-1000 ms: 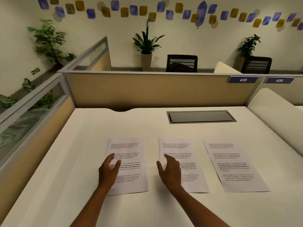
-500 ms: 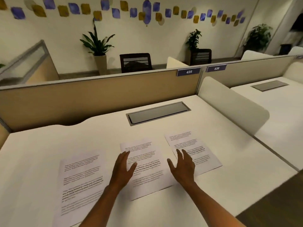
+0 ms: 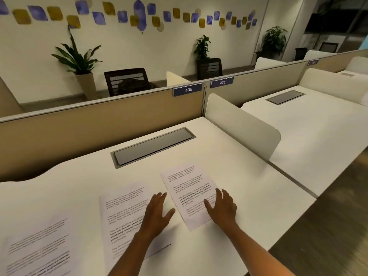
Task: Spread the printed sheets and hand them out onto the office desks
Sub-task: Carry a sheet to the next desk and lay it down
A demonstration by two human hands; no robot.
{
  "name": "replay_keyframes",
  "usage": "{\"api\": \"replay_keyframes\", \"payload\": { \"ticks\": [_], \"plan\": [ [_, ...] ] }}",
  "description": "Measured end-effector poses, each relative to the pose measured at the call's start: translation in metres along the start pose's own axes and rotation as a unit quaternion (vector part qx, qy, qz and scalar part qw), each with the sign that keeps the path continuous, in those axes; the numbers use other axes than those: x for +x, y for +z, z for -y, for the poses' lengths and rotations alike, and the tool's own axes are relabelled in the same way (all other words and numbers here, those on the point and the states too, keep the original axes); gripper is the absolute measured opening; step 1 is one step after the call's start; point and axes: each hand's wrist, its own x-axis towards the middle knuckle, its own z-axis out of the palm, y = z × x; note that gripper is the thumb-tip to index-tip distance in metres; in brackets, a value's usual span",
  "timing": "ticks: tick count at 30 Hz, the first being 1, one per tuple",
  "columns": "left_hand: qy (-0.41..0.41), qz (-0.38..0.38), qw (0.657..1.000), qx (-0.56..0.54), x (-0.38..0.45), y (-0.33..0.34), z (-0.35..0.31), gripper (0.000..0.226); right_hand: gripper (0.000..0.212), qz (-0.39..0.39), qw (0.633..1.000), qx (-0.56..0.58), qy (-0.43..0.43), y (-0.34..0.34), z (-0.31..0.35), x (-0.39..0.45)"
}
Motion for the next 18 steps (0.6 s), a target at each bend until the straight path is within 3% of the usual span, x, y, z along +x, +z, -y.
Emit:
{"api": "replay_keyframes", "payload": {
  "ticks": [5, 10, 18],
  "plan": [
    [0.004, 0.020, 0.999, 0.035, 0.019, 0.030, -0.026, 0.078, 0.075, 0.027, 1.000, 0.010, -0.008, -0.011, -0.021, 0.035],
    [-0.023, 0.023, 0.993, 0.111, 0.033, 0.058, -0.044, 0.131, 0.074, 0.060, 0.997, -0.001, -0.039, -0.012, -0.032, 0.062],
    [-0.076, 0.068, 0.981, 0.166, 0.033, 0.088, -0.042, 0.137, 0.076, 0.052, 0.995, -0.005, -0.089, 0.003, -0.033, 0.076]
  ]
}}
